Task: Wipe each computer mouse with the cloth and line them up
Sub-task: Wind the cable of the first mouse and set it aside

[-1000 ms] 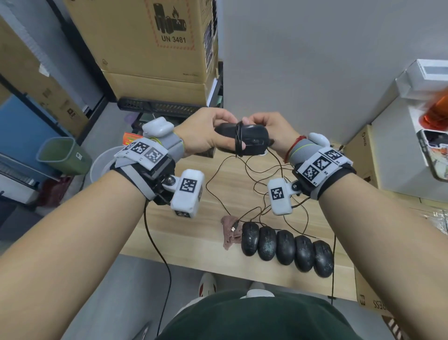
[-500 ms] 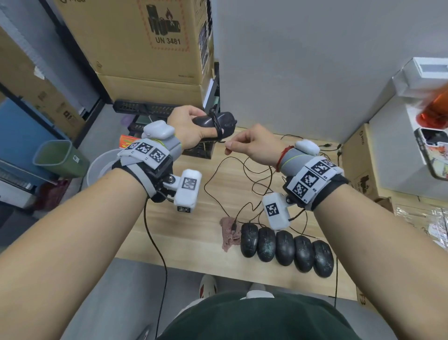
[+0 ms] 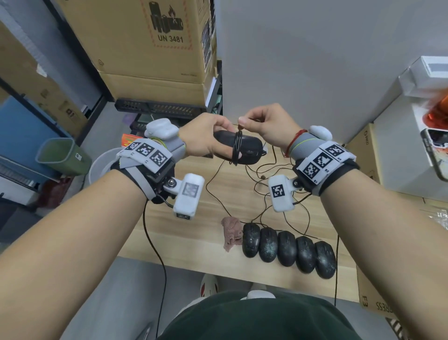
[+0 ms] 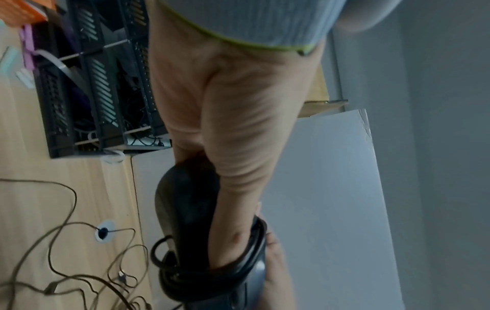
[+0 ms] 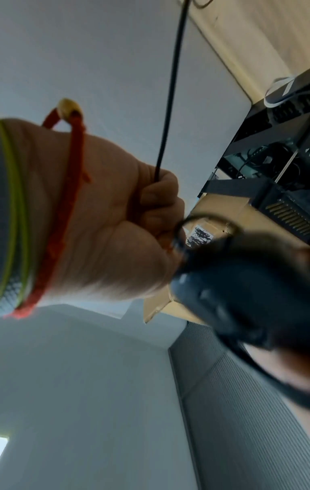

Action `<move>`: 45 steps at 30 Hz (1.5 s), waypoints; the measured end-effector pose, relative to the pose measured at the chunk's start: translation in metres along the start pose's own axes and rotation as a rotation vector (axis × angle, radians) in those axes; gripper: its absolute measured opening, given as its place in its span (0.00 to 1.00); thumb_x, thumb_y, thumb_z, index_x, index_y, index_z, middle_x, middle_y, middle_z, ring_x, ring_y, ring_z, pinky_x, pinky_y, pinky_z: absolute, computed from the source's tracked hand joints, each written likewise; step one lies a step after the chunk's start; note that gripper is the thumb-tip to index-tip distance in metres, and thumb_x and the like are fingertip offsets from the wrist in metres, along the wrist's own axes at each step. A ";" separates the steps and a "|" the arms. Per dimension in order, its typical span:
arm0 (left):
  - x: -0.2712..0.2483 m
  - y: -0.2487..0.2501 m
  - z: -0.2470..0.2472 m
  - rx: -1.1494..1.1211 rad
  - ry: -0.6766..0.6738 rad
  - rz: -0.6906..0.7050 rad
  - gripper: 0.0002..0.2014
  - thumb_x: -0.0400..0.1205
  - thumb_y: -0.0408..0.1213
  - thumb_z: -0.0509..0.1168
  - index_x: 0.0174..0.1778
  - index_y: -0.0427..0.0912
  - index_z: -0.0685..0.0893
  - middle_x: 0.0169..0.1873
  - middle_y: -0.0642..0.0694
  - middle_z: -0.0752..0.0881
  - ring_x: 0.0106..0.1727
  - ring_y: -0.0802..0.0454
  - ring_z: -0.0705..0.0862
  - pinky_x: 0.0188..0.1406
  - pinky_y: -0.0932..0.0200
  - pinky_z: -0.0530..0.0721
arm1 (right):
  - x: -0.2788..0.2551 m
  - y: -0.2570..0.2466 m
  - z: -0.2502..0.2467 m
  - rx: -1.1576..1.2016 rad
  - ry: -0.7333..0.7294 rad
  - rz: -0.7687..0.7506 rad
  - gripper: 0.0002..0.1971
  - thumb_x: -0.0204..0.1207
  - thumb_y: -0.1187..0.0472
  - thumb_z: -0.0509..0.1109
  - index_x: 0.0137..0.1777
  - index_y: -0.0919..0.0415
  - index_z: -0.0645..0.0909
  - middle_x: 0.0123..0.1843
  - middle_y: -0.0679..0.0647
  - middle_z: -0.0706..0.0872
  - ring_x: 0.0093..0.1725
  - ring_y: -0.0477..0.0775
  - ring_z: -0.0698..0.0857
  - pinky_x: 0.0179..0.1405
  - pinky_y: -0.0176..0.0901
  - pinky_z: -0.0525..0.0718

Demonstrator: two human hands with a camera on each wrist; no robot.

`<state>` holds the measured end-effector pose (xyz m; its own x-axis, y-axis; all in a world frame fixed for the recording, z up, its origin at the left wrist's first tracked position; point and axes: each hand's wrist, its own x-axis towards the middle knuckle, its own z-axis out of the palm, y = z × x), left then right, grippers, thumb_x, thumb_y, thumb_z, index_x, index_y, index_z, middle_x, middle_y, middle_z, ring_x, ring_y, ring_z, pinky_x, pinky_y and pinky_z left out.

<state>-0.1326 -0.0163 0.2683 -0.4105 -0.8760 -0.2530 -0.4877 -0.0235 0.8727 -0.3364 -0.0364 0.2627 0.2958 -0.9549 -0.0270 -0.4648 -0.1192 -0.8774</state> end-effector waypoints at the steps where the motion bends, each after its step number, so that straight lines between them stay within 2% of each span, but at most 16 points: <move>1: -0.001 0.003 -0.001 -0.059 -0.014 0.014 0.29 0.54 0.46 0.87 0.48 0.46 0.84 0.39 0.45 0.90 0.38 0.48 0.82 0.41 0.48 0.82 | -0.001 0.003 0.000 0.039 0.009 0.005 0.11 0.81 0.53 0.73 0.37 0.54 0.86 0.32 0.51 0.81 0.32 0.45 0.74 0.33 0.37 0.72; 4: -0.001 0.009 -0.004 -0.250 -0.010 0.061 0.29 0.56 0.38 0.87 0.51 0.41 0.84 0.42 0.43 0.91 0.41 0.46 0.87 0.47 0.47 0.89 | -0.002 0.014 0.002 0.078 0.017 0.047 0.11 0.82 0.64 0.71 0.36 0.54 0.84 0.32 0.53 0.81 0.32 0.49 0.76 0.31 0.40 0.72; 6: 0.002 0.012 -0.004 -0.347 0.062 0.081 0.28 0.59 0.32 0.88 0.53 0.39 0.85 0.43 0.44 0.92 0.42 0.48 0.89 0.48 0.49 0.90 | -0.003 0.020 0.007 0.049 0.036 0.090 0.17 0.77 0.74 0.66 0.31 0.54 0.79 0.26 0.50 0.74 0.26 0.48 0.69 0.29 0.41 0.66; 8: 0.006 0.012 -0.003 -0.425 0.177 0.088 0.27 0.62 0.32 0.84 0.55 0.37 0.85 0.42 0.46 0.93 0.42 0.51 0.90 0.46 0.54 0.90 | -0.007 0.019 0.015 0.073 0.010 0.106 0.12 0.77 0.65 0.67 0.31 0.56 0.78 0.24 0.48 0.67 0.23 0.47 0.63 0.26 0.40 0.62; 11: 0.013 0.004 -0.004 -0.443 0.341 0.048 0.24 0.67 0.31 0.84 0.57 0.32 0.87 0.45 0.42 0.93 0.44 0.52 0.91 0.42 0.59 0.88 | -0.015 0.013 0.024 0.041 -0.086 0.085 0.13 0.86 0.52 0.66 0.45 0.55 0.89 0.28 0.50 0.66 0.23 0.47 0.62 0.23 0.38 0.63; 14: 0.017 -0.010 -0.007 -0.354 0.458 -0.034 0.25 0.67 0.33 0.86 0.58 0.33 0.86 0.49 0.40 0.92 0.45 0.52 0.91 0.42 0.62 0.87 | -0.020 0.006 0.026 -0.120 -0.110 0.043 0.14 0.85 0.50 0.67 0.46 0.53 0.92 0.24 0.45 0.62 0.22 0.44 0.60 0.24 0.38 0.60; 18: 0.023 -0.029 -0.010 -0.118 0.521 -0.126 0.25 0.60 0.42 0.89 0.50 0.46 0.86 0.46 0.49 0.91 0.46 0.52 0.90 0.46 0.57 0.87 | -0.022 -0.008 0.021 -0.182 -0.186 0.031 0.15 0.83 0.50 0.70 0.43 0.58 0.92 0.16 0.46 0.59 0.20 0.46 0.59 0.19 0.34 0.58; 23: 0.020 -0.028 -0.010 0.214 0.374 -0.178 0.21 0.62 0.45 0.88 0.44 0.53 0.85 0.43 0.54 0.89 0.40 0.56 0.85 0.31 0.61 0.78 | -0.018 -0.019 0.011 -0.135 -0.200 0.022 0.15 0.81 0.52 0.73 0.39 0.62 0.90 0.18 0.45 0.67 0.21 0.46 0.62 0.22 0.37 0.61; 26: 0.018 -0.025 -0.007 0.301 0.220 -0.163 0.20 0.62 0.43 0.87 0.41 0.54 0.84 0.43 0.53 0.89 0.41 0.54 0.84 0.34 0.61 0.78 | -0.014 -0.020 0.007 -0.098 -0.181 0.000 0.17 0.78 0.50 0.75 0.36 0.63 0.88 0.27 0.58 0.74 0.27 0.52 0.66 0.26 0.40 0.65; 30: 0.012 -0.016 -0.003 0.224 0.042 -0.095 0.20 0.61 0.41 0.88 0.41 0.52 0.84 0.40 0.49 0.90 0.38 0.54 0.85 0.44 0.54 0.83 | -0.012 -0.018 0.001 -0.093 -0.136 -0.003 0.15 0.77 0.50 0.77 0.38 0.63 0.89 0.28 0.57 0.70 0.25 0.47 0.62 0.24 0.36 0.61; 33: 0.007 -0.007 -0.002 0.109 -0.028 -0.049 0.22 0.62 0.38 0.88 0.46 0.47 0.85 0.39 0.48 0.91 0.36 0.56 0.85 0.46 0.53 0.84 | -0.010 -0.007 -0.003 -0.014 -0.073 0.051 0.12 0.77 0.52 0.77 0.37 0.59 0.87 0.22 0.43 0.71 0.22 0.41 0.65 0.25 0.31 0.64; 35: 0.005 -0.003 0.000 -0.007 -0.063 -0.043 0.28 0.57 0.41 0.88 0.50 0.44 0.85 0.41 0.45 0.91 0.39 0.52 0.85 0.47 0.47 0.84 | -0.009 0.003 -0.001 0.065 -0.024 0.069 0.13 0.77 0.51 0.77 0.35 0.56 0.84 0.24 0.45 0.72 0.24 0.41 0.66 0.27 0.35 0.64; 39: 0.004 0.002 0.001 -0.188 -0.061 -0.017 0.32 0.56 0.40 0.87 0.54 0.39 0.85 0.43 0.39 0.91 0.43 0.43 0.85 0.49 0.40 0.82 | -0.012 0.016 0.004 0.198 0.016 0.094 0.14 0.82 0.54 0.72 0.37 0.61 0.83 0.32 0.57 0.79 0.31 0.51 0.74 0.28 0.38 0.71; 41: 0.004 0.003 0.001 -0.267 -0.039 0.005 0.30 0.59 0.34 0.87 0.56 0.36 0.84 0.44 0.40 0.91 0.43 0.45 0.87 0.49 0.46 0.88 | -0.013 0.019 0.008 0.155 0.017 0.123 0.10 0.82 0.64 0.72 0.38 0.59 0.83 0.33 0.58 0.80 0.31 0.50 0.74 0.27 0.36 0.71; 43: 0.006 0.004 0.002 -0.345 0.023 0.020 0.29 0.64 0.30 0.85 0.60 0.30 0.84 0.47 0.37 0.91 0.43 0.45 0.89 0.44 0.51 0.91 | -0.017 0.021 0.015 0.116 0.031 0.166 0.15 0.80 0.74 0.67 0.36 0.54 0.80 0.30 0.55 0.77 0.27 0.49 0.70 0.26 0.37 0.69; 45: 0.011 0.002 0.002 -0.433 0.132 0.024 0.27 0.70 0.29 0.81 0.64 0.26 0.83 0.52 0.33 0.90 0.46 0.45 0.90 0.40 0.55 0.89 | -0.022 0.024 0.023 0.164 -0.012 0.181 0.13 0.85 0.66 0.65 0.37 0.58 0.82 0.27 0.52 0.73 0.24 0.48 0.67 0.24 0.37 0.66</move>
<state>-0.1396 -0.0250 0.2663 -0.3026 -0.9320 -0.1995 -0.1002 -0.1770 0.9791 -0.3352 -0.0125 0.2310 0.2300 -0.9533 -0.1958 -0.3697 0.1005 -0.9237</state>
